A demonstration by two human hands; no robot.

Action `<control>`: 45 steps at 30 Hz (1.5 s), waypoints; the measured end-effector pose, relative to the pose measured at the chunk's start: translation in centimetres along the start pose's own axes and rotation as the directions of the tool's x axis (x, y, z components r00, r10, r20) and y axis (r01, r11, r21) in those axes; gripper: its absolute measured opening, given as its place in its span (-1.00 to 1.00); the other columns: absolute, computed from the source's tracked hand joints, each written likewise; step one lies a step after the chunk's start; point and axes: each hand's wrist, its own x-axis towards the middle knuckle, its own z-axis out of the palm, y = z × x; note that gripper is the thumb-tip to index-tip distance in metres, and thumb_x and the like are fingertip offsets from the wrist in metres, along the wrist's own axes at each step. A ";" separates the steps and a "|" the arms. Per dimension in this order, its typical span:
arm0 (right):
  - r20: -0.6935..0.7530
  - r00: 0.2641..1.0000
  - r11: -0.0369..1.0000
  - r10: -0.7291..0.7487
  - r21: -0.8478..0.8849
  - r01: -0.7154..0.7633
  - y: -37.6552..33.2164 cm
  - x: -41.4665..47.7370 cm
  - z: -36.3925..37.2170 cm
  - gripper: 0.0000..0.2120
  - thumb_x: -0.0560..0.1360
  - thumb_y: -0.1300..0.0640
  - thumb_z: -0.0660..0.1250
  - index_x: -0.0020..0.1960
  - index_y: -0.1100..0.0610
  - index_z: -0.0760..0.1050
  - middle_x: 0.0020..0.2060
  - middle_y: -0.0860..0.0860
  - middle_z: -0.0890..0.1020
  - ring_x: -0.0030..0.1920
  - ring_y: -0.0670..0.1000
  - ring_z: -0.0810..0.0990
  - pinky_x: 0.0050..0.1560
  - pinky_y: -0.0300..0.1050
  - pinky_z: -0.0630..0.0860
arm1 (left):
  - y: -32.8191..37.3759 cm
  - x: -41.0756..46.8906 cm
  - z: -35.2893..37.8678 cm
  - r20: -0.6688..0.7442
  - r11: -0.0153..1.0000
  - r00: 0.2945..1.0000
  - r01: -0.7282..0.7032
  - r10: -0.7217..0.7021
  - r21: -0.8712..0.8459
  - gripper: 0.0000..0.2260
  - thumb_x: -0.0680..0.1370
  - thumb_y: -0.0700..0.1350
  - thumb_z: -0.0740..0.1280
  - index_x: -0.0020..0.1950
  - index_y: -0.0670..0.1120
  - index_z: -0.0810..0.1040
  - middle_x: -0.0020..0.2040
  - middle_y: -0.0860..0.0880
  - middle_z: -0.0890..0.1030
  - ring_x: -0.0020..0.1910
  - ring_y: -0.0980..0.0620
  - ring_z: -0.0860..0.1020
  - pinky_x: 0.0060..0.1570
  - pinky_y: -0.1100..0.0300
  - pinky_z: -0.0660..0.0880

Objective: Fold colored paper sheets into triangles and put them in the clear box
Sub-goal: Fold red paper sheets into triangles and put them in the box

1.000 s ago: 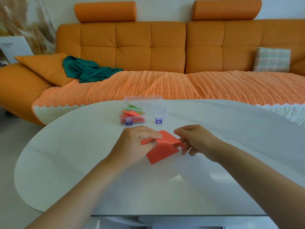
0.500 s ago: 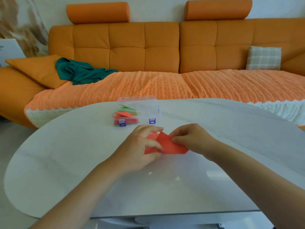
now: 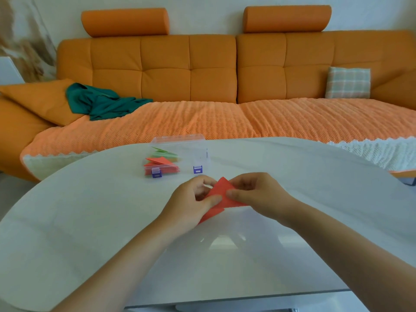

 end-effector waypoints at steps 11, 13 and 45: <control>-0.162 0.987 0.989 0.014 -0.143 -0.037 0.7 0.9 -0.5 -0.84 0.56 0.03 0.39 -0.16 -0.01 0.70 -0.25 -0.02 0.69 -0.30 -0.12 0.56 -0.26 -0.25 0.48 | -0.6 -0.2 -2.4 0.022 0.896 0.999 0.035 -0.050 0.442 -0.63 0.66 0.18 0.09 0.42 0.12 0.40 0.12 0.25 0.51 0.14 0.27 0.46 0.14 0.25 0.33; -0.126 0.992 0.989 -0.025 -0.146 0.006 0.5 0.8 -0.1 -0.85 0.56 0.04 0.40 -0.16 -0.03 0.69 -0.28 -0.08 0.70 -0.29 -0.13 0.58 -0.23 -0.22 0.51 | -0.5 -0.2 -2.6 -0.034 0.903 0.999 -0.004 0.020 0.430 -0.63 0.65 0.17 0.15 0.44 0.13 0.41 0.20 0.23 0.54 0.23 0.23 0.46 0.22 0.24 0.35; -0.115 0.968 0.966 -0.225 -0.153 0.207 0.5 0.1 3.1 -0.68 0.62 0.21 0.23 0.20 -0.13 0.61 -0.01 -0.15 0.68 0.03 -0.14 0.63 0.16 -0.07 0.56 | -0.8 -0.1 1.1 -0.196 0.979 0.972 -0.095 0.131 0.183 -0.65 0.65 -0.12 0.29 0.44 0.02 0.48 0.06 0.05 0.62 0.07 0.14 0.55 0.15 0.24 0.48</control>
